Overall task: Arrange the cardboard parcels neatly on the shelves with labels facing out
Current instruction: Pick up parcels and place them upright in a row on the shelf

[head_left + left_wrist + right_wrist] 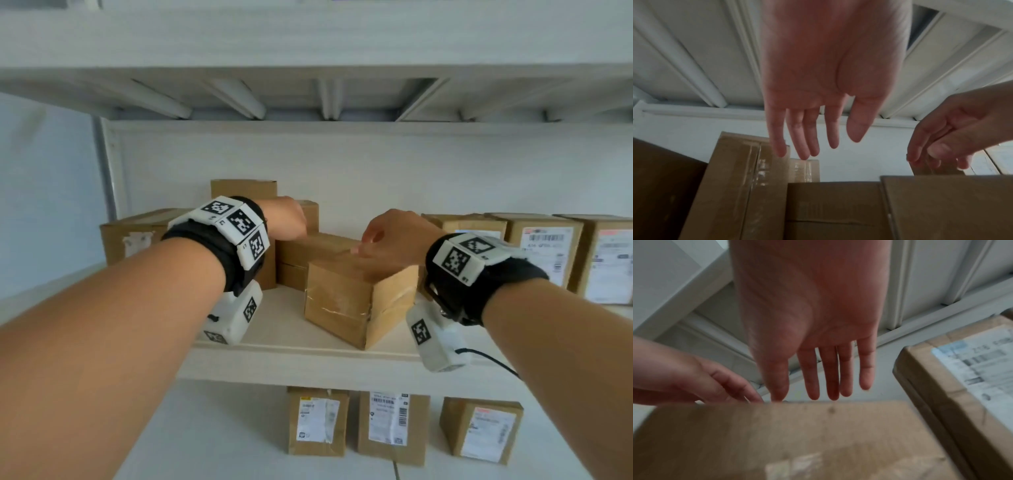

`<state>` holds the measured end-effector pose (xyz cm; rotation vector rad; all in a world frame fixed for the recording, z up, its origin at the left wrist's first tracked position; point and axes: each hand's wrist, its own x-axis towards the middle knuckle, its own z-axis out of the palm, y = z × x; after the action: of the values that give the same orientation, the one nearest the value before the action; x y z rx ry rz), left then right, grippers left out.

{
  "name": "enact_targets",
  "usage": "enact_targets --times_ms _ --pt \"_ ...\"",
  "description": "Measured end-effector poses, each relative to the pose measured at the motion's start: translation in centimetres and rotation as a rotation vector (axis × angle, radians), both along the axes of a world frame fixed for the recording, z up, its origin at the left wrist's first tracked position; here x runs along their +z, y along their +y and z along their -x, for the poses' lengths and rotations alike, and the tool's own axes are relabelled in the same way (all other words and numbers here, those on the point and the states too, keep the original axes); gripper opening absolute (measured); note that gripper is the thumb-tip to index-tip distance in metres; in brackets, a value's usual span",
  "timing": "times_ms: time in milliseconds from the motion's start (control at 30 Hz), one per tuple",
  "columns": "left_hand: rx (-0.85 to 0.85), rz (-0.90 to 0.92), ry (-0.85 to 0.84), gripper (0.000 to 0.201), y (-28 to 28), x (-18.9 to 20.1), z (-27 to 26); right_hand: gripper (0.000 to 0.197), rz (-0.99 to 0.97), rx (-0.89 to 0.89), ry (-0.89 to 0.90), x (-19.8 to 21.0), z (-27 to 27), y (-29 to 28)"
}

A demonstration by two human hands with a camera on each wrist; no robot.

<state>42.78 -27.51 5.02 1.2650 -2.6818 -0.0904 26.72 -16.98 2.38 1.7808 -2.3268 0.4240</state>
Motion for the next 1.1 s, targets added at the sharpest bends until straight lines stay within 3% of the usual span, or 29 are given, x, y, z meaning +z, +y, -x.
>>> enact_targets --times_ms 233,433,667,867,1100 --pt "-0.116 0.012 -0.093 0.041 -2.4 -1.2 -1.0 0.048 -0.027 -0.100 -0.062 -0.9 -1.9 -1.7" --pt "-0.230 -0.348 0.046 0.074 -2.7 -2.6 -0.3 0.063 -0.111 -0.164 -0.129 -1.4 -1.2 -1.0" --pt "-0.321 -0.532 0.134 0.095 -1.9 -4.5 0.7 0.060 -0.112 -0.109 -0.204 -2.2 -1.0 -0.3" --pt "-0.353 -0.653 0.222 0.091 -1.9 -4.7 0.8 0.060 -0.121 -0.104 -0.306 -2.3 -0.6 0.0" --pt "-0.407 -0.748 0.399 0.063 -2.2 -3.3 0.5 0.066 -0.025 -0.132 -0.555 -0.5 -0.3 0.8"
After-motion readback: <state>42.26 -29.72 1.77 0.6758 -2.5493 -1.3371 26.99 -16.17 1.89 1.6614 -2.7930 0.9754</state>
